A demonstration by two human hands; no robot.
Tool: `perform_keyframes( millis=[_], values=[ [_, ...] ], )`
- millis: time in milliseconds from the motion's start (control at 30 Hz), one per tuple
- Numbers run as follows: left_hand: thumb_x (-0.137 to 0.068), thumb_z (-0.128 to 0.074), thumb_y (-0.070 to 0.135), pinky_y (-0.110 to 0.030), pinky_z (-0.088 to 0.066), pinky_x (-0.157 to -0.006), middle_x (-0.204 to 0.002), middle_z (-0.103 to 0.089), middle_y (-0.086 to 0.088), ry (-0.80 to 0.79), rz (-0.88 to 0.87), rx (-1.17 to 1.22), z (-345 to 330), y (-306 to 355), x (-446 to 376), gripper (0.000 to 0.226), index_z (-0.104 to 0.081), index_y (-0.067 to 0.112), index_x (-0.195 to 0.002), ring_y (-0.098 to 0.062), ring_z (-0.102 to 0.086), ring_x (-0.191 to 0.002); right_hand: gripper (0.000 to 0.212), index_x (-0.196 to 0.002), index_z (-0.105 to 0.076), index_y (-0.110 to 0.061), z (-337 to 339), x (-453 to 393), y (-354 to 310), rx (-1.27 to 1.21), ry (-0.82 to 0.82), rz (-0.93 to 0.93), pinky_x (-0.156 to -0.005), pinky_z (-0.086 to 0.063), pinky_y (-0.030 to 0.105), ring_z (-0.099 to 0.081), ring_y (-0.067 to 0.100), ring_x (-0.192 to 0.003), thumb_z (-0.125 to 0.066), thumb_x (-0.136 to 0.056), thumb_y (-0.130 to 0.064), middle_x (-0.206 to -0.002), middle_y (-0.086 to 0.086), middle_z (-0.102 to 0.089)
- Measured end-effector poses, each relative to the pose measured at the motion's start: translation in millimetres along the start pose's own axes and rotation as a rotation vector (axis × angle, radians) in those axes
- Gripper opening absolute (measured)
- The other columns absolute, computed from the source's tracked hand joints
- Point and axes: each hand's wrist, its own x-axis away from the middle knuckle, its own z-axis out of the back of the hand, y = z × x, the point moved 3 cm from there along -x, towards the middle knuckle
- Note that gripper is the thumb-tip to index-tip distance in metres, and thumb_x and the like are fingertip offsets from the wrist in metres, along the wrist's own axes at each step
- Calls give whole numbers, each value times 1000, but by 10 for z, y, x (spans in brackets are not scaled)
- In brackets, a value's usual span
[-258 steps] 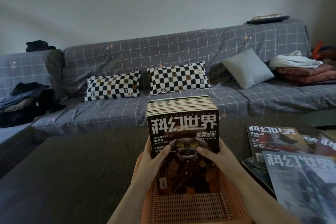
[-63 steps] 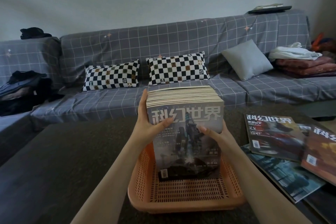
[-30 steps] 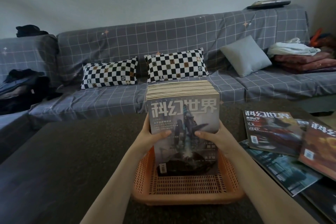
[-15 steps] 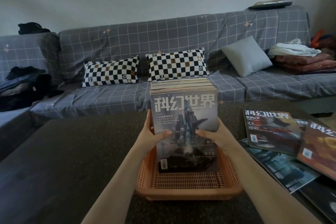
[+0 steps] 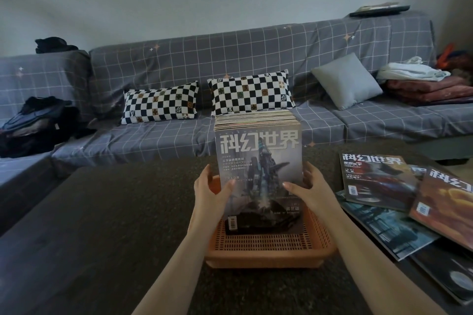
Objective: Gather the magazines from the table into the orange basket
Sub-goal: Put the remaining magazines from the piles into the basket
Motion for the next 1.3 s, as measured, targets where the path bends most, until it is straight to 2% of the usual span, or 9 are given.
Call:
perform_keyframes(
  millis=[167,333,567,800,867,933,1100,1200,1300],
  values=[
    [-85,-69,35,-18,-46,-75,-113,-56,8,55,-89,49,-57,142,418,31,-52,30,-111,-2,-56,-95,64,-137,-41,-25,152,321,-32,33,164,48,-67,-39,15,-53,-2,-93,-71,-81,-34,-127,-6,-57],
    [-88,-67,30,-31,-56,-85,-107,-62,4,-123,-88,102,-391,443,720,27,-57,22,-112,-9,-62,-97,47,-126,-51,-22,395,608,-91,6,219,12,-82,-54,38,-62,12,-96,-68,-83,-26,-104,-7,-65],
    [-91,-62,35,-8,-42,-63,-94,-60,13,-307,-179,86,-1143,776,1036,12,-53,36,-100,0,-58,-84,20,-103,-55,-32,1032,891,-12,78,294,0,-66,-45,22,-59,4,-85,-65,-86,-30,-91,-13,-61],
    [-89,-66,31,-8,-49,-65,-96,-65,11,-499,-144,166,-2245,942,1279,10,-58,35,-93,6,-64,-83,12,-96,-60,-29,1900,1057,322,25,430,-94,-62,-48,21,-63,6,-83,-66,-86,-26,-92,-8,-65],
    [-89,-66,29,-21,-54,-76,-96,-67,6,-521,-107,178,-2585,938,1310,8,-59,33,-90,-4,-66,-87,13,-99,-63,-27,2148,1060,464,62,471,-118,-58,-43,18,-60,1,-79,-66,-86,-27,-88,-13,-64],
    [-89,-65,30,-28,-52,-79,-96,-67,2,-545,-59,140,-2911,914,1315,6,-60,32,-88,-14,-64,-92,18,-105,-65,-22,2371,1053,624,109,519,-137,-59,-41,18,-56,-2,-79,-65,-87,-26,-91,-10,-64],
    [-92,-60,34,-8,-40,-50,-95,-59,14,-566,46,7,-3571,825,1270,8,-60,30,-98,2,-54,-77,34,-114,-66,-19,2821,1037,1021,289,671,-295,-81,-51,36,-59,19,-103,-66,-85,-36,-118,4,-63],
    [-93,-59,32,-18,-46,-72,-111,-60,5,-550,-43,-133,-3826,820,1181,27,-63,21,-117,-3,-55,-91,44,-121,-63,-20,3007,1029,1168,564,733,-389,-100,-39,45,-46,30,-121,-63,-84,-45,-130,6,-57],
    [-92,-59,37,-38,-49,-96,-123,-61,-2,-536,-86,-288,-3986,857,1094,41,-59,15,-127,-19,-58,-110,53,-129,-58,-16,3078,1019,1275,521,752,-421,-105,-30,41,-34,32,-129,-64,-84,-42,-139,8,-49]
  ],
)
